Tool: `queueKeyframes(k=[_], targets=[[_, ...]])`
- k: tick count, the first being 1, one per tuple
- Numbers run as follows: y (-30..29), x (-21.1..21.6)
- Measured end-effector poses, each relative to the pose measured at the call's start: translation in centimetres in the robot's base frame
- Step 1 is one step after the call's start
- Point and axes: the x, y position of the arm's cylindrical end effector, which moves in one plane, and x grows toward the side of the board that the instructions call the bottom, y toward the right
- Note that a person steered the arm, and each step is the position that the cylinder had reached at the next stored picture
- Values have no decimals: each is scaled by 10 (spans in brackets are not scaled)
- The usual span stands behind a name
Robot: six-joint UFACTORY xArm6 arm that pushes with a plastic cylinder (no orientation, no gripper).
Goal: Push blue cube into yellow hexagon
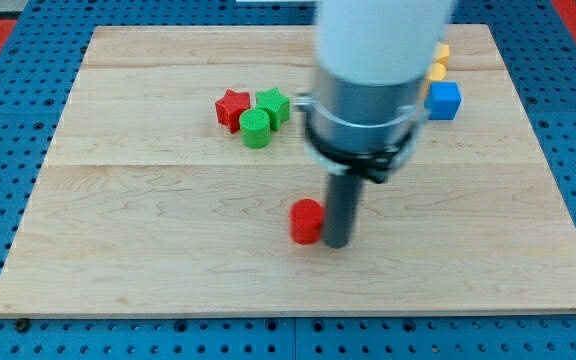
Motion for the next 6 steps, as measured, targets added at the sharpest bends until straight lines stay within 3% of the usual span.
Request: queueKeyframes(k=[2,3,4,5,6], targets=[[-45,-62],[-59,-14],[-99,-48],[-100,-102],[-94,-107]])
